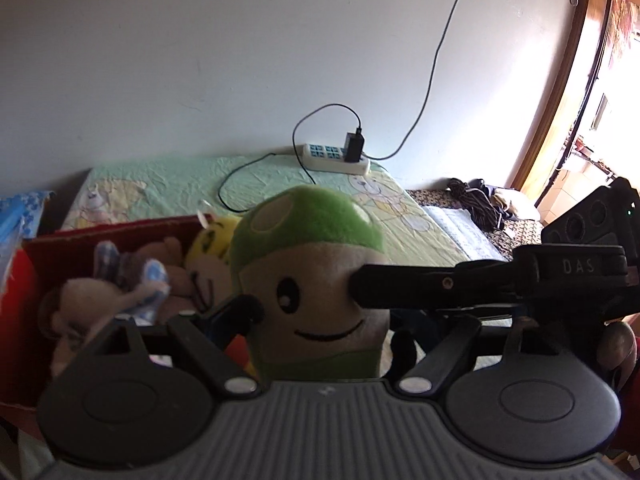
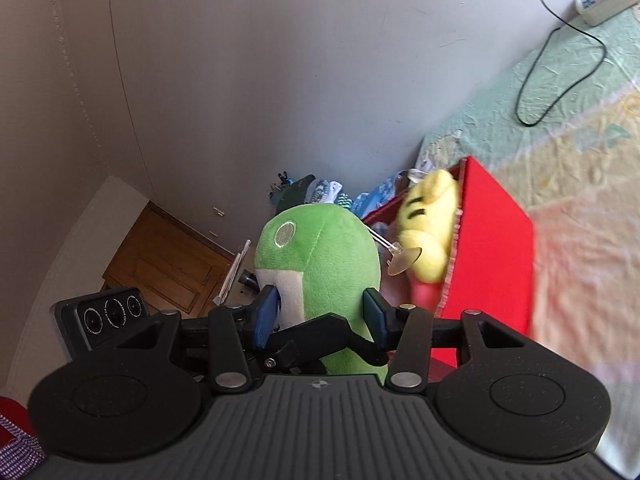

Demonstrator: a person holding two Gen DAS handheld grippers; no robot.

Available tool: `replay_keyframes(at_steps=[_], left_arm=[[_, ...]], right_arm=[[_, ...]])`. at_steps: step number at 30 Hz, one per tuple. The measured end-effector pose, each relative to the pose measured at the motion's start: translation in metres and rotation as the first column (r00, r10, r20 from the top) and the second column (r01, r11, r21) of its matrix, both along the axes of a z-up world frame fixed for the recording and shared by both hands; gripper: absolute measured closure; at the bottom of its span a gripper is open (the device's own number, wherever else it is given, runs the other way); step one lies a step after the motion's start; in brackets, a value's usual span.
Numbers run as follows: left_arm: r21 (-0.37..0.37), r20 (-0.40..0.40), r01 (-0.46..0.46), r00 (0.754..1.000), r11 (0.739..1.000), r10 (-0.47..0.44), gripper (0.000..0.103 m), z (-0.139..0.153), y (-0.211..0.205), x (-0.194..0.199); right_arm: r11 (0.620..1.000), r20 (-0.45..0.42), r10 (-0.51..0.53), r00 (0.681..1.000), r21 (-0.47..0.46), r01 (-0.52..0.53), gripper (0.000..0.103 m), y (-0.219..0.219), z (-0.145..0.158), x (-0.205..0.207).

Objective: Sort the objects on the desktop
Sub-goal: 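Carry the green plush with the right gripper over the red box, then lower the green plush into the box beside the white bunny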

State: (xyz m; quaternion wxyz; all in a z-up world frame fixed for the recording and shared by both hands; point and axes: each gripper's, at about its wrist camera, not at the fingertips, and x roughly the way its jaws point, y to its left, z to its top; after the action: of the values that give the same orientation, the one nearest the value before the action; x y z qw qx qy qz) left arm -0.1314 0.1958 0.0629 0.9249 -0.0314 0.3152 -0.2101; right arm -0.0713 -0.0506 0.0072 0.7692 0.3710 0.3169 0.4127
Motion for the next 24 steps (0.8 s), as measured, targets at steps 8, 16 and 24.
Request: replay_keyframes(at_steps=[8,16,24], left_arm=[[0.056,0.087,-0.071,0.994,0.996,0.066,0.016,0.015,0.090,0.024],[0.093,0.044,-0.085,0.996,0.992,0.081,0.015,-0.007,0.155,0.060],[0.184,0.023,-0.084,0.996,0.979,0.082,0.015,-0.032,0.173,0.069]], right_arm=[[0.999,-0.032,-0.017,0.999,0.040,0.018,0.052,0.095,0.012,0.035],[0.996,-0.163,-0.093,0.982,-0.021,0.091,0.054,0.162,0.001,0.055],[0.975,-0.175,-0.174,0.969,-0.170,0.145,0.059,0.203,-0.019,0.064]])
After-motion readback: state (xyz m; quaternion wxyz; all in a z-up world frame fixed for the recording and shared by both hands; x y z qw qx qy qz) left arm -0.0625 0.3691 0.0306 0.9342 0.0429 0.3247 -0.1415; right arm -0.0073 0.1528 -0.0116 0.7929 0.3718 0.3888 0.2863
